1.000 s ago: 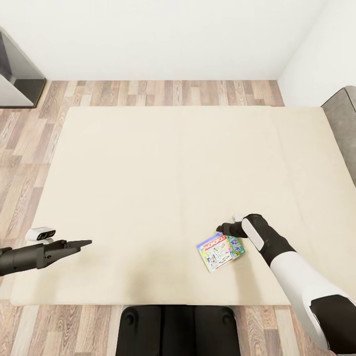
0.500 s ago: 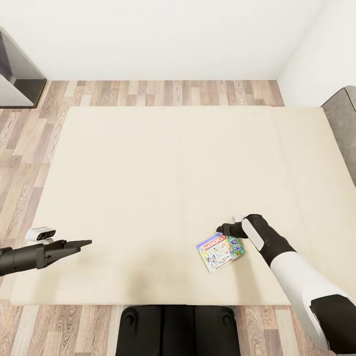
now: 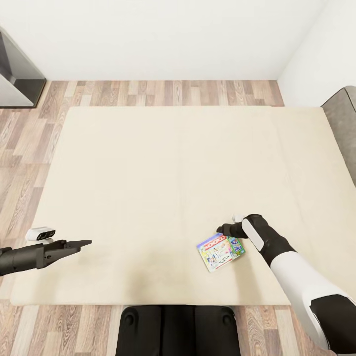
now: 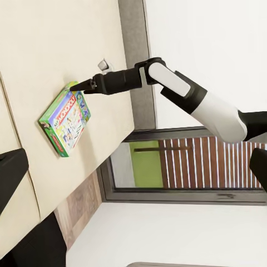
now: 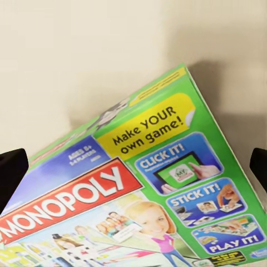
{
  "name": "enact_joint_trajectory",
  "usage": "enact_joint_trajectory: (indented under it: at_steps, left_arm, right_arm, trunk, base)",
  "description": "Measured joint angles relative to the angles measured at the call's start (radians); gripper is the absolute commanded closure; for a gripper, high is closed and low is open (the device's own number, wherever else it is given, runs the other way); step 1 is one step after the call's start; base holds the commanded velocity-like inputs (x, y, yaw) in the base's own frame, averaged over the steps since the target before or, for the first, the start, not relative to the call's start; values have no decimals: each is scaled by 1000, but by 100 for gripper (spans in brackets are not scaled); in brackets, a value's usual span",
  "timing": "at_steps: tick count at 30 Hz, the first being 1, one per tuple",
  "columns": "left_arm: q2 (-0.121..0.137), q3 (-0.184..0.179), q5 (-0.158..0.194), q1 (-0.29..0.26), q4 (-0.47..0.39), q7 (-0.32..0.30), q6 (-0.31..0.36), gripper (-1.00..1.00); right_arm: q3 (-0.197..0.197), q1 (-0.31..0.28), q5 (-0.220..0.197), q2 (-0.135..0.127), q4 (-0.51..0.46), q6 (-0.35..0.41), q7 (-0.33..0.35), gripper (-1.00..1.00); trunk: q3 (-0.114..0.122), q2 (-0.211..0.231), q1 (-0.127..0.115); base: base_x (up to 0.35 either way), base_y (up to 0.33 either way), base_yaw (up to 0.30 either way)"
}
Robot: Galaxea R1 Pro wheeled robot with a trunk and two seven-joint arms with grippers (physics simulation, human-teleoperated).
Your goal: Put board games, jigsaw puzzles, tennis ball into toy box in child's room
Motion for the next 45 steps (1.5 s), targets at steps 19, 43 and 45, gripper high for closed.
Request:
enact_joint_trajectory:
  at_steps: [19, 43, 45]
  left_arm:
    - [0, 0, 0, 0, 0, 0, 0, -100]
    - [0, 0, 0, 0, 0, 0, 0, -100]
    - [0, 0, 0, 0, 0, 0, 0, -100]
  right_arm:
    - [29, 0, 52, 0, 41, -6, 38, -100]
    - [45, 2, 50, 0, 45, -7, 66, -100]
    - [46, 3, 50, -1, 45, -7, 66, -100]
  trunk:
    - [0, 0, 0]
    - [0, 0, 0]
    - [0, 0, 0]
  base:
    - [0, 0, 0]
    - [0, 0, 0]
    - [0, 0, 0]
